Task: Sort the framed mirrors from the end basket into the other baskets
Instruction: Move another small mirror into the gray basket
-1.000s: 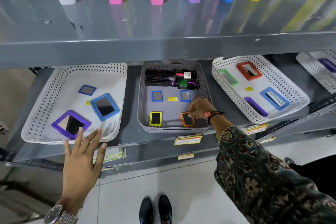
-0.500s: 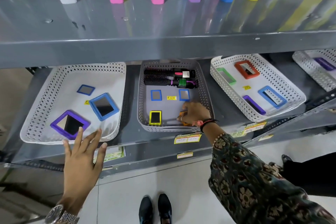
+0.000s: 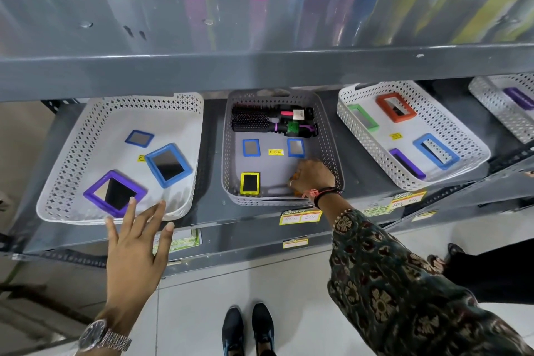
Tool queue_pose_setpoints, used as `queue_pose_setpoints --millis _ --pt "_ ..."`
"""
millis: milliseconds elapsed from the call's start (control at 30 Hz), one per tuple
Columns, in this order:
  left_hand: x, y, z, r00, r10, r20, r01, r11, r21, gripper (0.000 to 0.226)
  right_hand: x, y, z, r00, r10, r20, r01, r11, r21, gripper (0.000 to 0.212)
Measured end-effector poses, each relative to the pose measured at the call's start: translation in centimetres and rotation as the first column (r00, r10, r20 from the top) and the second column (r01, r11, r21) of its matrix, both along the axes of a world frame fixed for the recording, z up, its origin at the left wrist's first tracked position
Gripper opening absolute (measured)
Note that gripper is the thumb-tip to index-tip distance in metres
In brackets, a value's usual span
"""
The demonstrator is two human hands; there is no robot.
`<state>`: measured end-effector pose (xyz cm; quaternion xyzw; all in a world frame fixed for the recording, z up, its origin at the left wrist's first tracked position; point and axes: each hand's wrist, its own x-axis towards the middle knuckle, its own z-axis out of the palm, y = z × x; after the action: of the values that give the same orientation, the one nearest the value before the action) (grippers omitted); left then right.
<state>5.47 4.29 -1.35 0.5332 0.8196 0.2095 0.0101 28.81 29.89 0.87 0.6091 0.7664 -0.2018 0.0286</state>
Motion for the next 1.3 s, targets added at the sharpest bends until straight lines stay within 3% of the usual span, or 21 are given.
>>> queue_pose_setpoints --millis 367,500,600,767,967,1033,1133,1300 --pt "0.0 0.0 0.0 1.0 -0.009 -0.005 0.009 1.0 -0.005 0.056 0.4 0.2 0.0 0.999 0.038 -0.03 -0.039 0.999 -0.026 0.019" --pt "-0.1 -0.1 0.1 1.0 -0.015 0.006 0.015 1.0 0.004 0.057 0.5 0.3 0.5 0.998 0.065 0.007 -0.064 0.997 -0.051 0.028" --pt "-0.3 -0.6 0.9 0.996 0.012 0.089 -0.02 0.996 0.084 0.054 0.5 1.0 1.8 1.0 0.014 0.002 -0.014 1.0 0.004 0.045" --pt "-2.8 -2.0 2.2 0.989 0.11 0.094 -0.122 0.984 0.129 0.052 -2.2 2.9 5.7 0.991 -0.002 -0.136 0.02 0.992 0.128 0.028" --pt "-5.5 -3.3 1.5 0.988 0.136 0.079 -0.141 0.988 0.066 0.054 -11.6 2.4 6.8 0.938 0.271 -0.216 -0.211 0.941 0.264 0.011" --pt "-5.8 -3.7 1.2 0.986 0.14 0.093 -0.145 0.988 0.052 0.054 -15.4 1.8 6.4 0.888 0.381 -0.258 -0.321 0.914 0.249 0.021" --pt "-5.8 -4.0 0.8 0.981 0.128 0.148 -0.137 0.989 0.057 0.054 -20.8 0.9 5.6 0.809 0.573 -0.131 -0.552 0.817 0.165 0.02" --pt "-5.6 -4.1 0.7 0.973 0.133 0.187 -0.146 0.988 0.056 0.055 -28.1 -0.9 2.2 0.733 0.662 -0.159 -0.666 0.745 0.037 0.055"
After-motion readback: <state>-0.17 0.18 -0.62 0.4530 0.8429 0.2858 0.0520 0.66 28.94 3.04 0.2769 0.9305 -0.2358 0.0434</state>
